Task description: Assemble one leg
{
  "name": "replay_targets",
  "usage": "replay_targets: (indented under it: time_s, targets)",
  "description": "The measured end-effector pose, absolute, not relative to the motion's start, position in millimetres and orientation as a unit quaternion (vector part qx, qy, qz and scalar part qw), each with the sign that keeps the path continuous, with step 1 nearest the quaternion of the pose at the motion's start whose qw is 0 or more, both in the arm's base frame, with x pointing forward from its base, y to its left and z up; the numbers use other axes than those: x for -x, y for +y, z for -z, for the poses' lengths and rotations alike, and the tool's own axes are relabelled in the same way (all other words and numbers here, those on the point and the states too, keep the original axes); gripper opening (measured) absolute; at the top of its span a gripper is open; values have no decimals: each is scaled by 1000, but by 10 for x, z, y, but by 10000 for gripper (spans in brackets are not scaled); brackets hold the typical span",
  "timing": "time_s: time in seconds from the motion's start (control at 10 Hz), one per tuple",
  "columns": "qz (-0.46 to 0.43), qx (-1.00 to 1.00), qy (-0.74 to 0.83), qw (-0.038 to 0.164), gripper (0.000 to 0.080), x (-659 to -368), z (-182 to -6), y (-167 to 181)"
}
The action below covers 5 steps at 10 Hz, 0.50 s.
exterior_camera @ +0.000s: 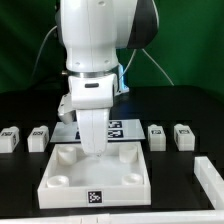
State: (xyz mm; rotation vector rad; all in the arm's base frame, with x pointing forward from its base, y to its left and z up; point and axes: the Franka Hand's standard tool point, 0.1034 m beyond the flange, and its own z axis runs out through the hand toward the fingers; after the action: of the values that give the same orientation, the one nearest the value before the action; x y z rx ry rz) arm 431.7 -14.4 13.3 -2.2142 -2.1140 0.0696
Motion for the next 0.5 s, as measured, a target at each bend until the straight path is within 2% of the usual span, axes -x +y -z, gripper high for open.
replay_targets:
  time_s: [0.1,0.2,0.5]
  targets:
    - [-23,723,-690,40,246,-4317,-133,-144]
    - [-23,723,-690,40,75,-4317,-133,-145]
    - [-20,723,-690,37,60,-4336,-142,-147]
